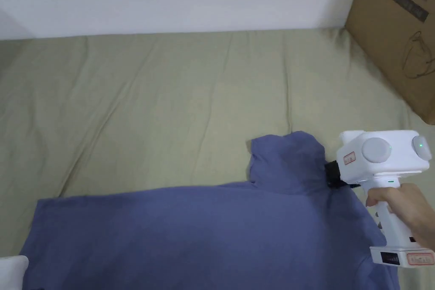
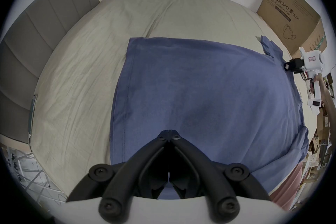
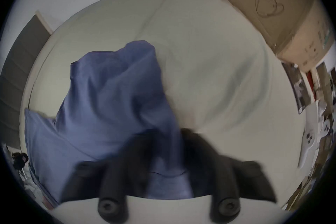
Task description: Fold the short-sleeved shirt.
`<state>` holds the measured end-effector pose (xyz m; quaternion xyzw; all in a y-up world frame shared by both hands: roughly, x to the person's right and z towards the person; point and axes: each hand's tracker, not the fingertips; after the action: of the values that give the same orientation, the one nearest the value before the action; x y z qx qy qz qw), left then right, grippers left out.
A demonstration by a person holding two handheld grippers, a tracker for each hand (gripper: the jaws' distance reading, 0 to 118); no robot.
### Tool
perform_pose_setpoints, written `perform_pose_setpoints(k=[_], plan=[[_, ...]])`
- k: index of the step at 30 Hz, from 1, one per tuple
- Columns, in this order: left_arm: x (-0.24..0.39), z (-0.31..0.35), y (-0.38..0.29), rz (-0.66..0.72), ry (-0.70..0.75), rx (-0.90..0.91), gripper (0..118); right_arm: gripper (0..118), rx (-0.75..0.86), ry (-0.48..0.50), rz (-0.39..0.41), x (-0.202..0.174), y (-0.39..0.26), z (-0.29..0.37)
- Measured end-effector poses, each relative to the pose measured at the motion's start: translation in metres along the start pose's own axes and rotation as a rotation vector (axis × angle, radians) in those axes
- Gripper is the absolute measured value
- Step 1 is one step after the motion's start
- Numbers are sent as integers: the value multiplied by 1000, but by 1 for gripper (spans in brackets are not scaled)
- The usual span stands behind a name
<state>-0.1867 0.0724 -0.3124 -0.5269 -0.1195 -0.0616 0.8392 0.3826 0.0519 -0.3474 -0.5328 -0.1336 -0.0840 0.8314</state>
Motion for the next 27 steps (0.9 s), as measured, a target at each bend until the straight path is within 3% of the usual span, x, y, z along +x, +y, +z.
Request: perform_pose_setpoints(k=[1, 2, 7, 8, 12, 13, 15, 19, 20, 21, 23, 25, 27], plan=[[1, -1, 0, 2, -2, -6, 0, 1, -19, 67, -14, 1, 1, 1], [1, -2, 0, 3, -1, -7, 0, 1, -16, 27, -17, 2, 2, 1], [-9, -3, 14, 29, 14, 30, 2, 1, -13, 28, -31, 1, 4, 7], [-13, -5, 23, 43, 17, 35, 11, 1, -12, 31, -31, 2, 4, 8], [-40, -37, 72, 131, 16, 65, 112, 1, -23, 50, -37, 1, 4, 7], [-39, -43, 86, 135, 54, 51, 116, 1, -25, 42, -26, -1, 3, 7], [-44, -57, 110, 75, 75, 111, 113, 1, -29, 33, -5, -6, 3, 5], [-55, -100, 149, 93, 103, 59, 109, 1, -36, 28, -4, -7, 3, 1], [-55, -111, 154, 115, 85, 37, 97, 1, -37, 29, -8, -7, 3, 0], [-53, -122, 158, 138, 65, 13, 77, 1, -38, 29, -10, -8, 3, -1], [-45, -132, 154, 94, 104, -24, 72, 1, -40, 28, -7, -8, 3, -1], [-32, -111, 151, 37, 108, 43, 6, 1, -38, 26, -10, -9, 3, 3], [-26, -99, 149, -19, 89, 58, 2, 1, -34, 38, -15, -8, 2, 7]])
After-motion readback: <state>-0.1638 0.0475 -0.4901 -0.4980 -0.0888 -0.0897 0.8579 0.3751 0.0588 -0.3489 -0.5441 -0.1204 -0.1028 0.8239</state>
